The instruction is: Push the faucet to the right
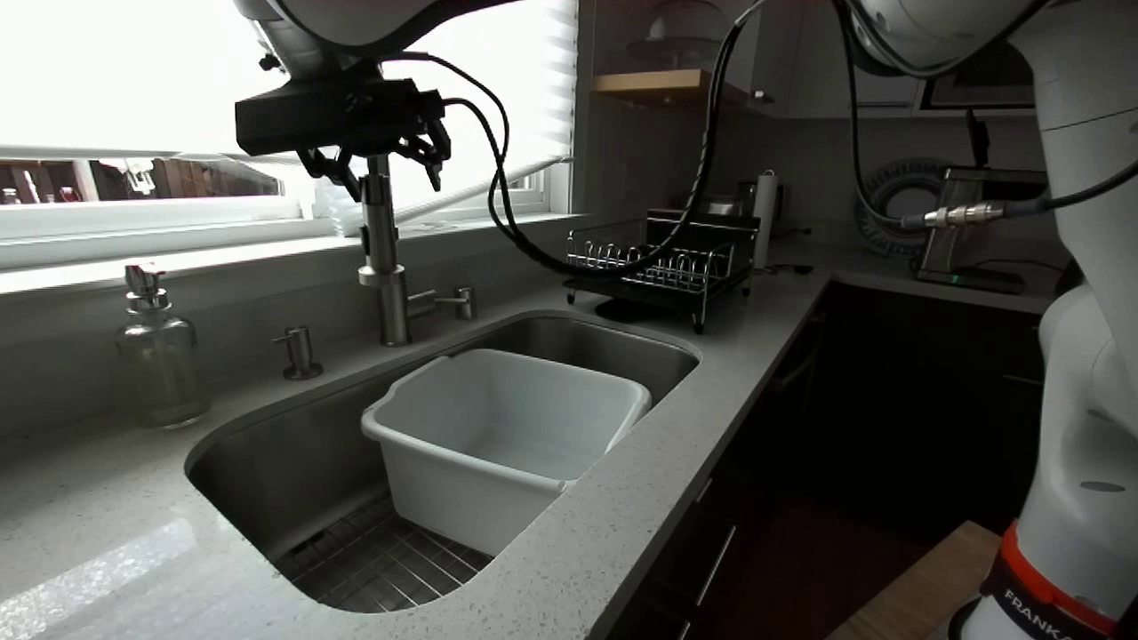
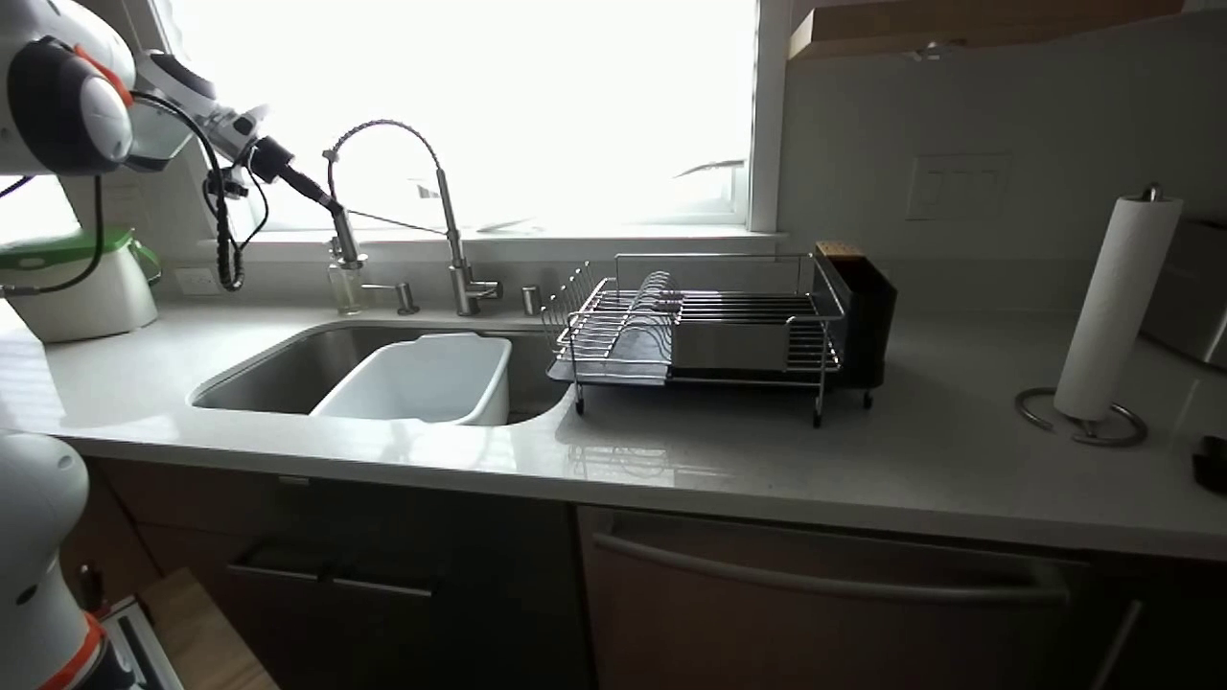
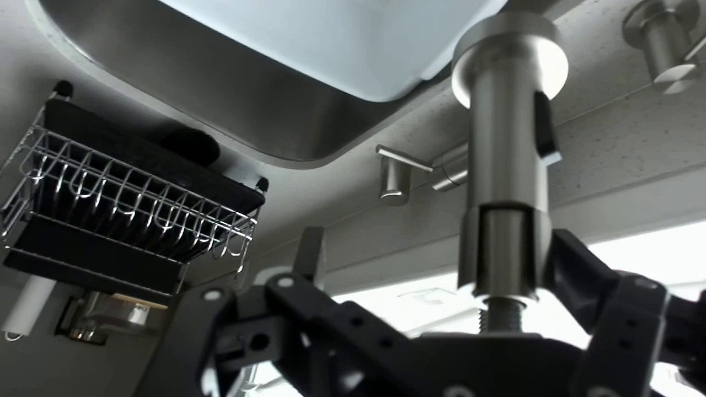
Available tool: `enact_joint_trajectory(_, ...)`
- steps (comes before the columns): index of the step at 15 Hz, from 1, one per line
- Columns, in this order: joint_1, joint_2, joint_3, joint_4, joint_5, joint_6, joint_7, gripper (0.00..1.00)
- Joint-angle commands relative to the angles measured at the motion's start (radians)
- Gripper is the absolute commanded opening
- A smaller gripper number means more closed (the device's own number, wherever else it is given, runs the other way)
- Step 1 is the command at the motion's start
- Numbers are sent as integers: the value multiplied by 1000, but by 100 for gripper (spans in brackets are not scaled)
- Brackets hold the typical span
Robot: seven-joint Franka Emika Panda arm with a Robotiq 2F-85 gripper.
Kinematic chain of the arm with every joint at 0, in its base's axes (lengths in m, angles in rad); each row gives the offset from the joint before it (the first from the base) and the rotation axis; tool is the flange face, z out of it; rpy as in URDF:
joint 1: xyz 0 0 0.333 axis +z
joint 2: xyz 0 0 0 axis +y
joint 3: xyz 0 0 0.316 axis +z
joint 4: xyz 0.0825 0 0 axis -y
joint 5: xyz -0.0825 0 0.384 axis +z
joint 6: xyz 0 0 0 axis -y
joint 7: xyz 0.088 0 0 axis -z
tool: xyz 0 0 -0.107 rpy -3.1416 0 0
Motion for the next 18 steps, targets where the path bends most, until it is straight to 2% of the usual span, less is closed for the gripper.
enact_joint_trajectory(1, 14, -7, -25, 23, 77, -65, -78, 100)
enact_joint_trajectory(2, -19, -20, 6, 1, 96, -59, -94, 100)
enact_joint_trajectory(6, -79, -87, 3, -108, 182, 35, -144, 100)
enact_joint_trajectory(11, -183, -186, -25, -315, 167, 330, -115, 100)
enact_joint_trajectory(15, -241, -303, -48, -485, 290, 426, -215, 100)
enact_joint_trajectory(18, -299, -408, -86, -616, 294, 525, -297, 100)
